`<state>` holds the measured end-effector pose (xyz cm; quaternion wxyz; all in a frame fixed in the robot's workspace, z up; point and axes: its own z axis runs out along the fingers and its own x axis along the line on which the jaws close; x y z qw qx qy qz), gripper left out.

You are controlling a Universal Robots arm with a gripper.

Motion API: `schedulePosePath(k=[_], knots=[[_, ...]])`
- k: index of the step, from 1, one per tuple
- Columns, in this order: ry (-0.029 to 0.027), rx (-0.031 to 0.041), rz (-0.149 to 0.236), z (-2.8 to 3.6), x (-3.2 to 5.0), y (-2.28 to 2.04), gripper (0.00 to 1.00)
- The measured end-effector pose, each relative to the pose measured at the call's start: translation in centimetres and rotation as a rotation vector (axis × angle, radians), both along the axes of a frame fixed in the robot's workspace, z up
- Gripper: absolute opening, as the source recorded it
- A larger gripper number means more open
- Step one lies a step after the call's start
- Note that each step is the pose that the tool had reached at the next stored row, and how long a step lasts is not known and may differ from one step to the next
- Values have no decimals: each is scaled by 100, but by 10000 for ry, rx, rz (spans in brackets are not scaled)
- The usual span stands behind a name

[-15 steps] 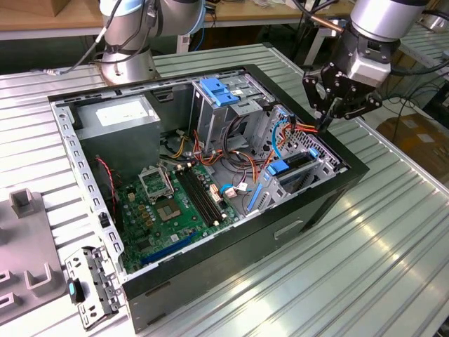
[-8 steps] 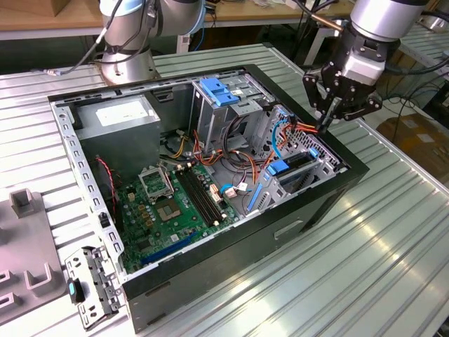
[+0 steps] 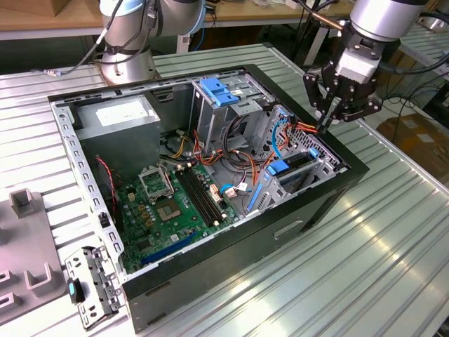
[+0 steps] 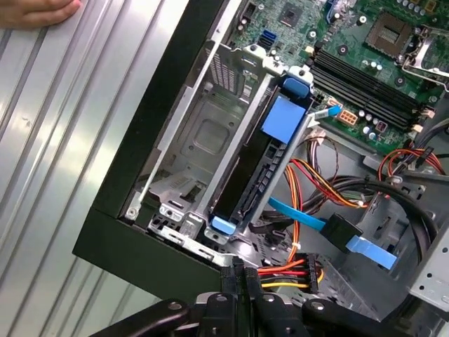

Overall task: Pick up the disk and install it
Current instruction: 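Insert the first disk wire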

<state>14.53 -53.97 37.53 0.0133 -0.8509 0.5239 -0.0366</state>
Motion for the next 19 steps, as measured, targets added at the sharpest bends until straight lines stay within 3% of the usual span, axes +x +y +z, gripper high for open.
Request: schedulePosePath(k=[4,9,13,15,16,17,19], knots=[[0,0,-698,-15,-3,0,16],[-1,3,-798,-21,-116,-1,16],[2,1,-1516,-27,-116,-1,16],[43,-6,-1762,-27,-116,-1,16],[120,-15,-1866,-28,-116,0,16],[231,-22,-1952,-29,-116,0,16],[777,-75,-2083,-30,-117,-1,16]])
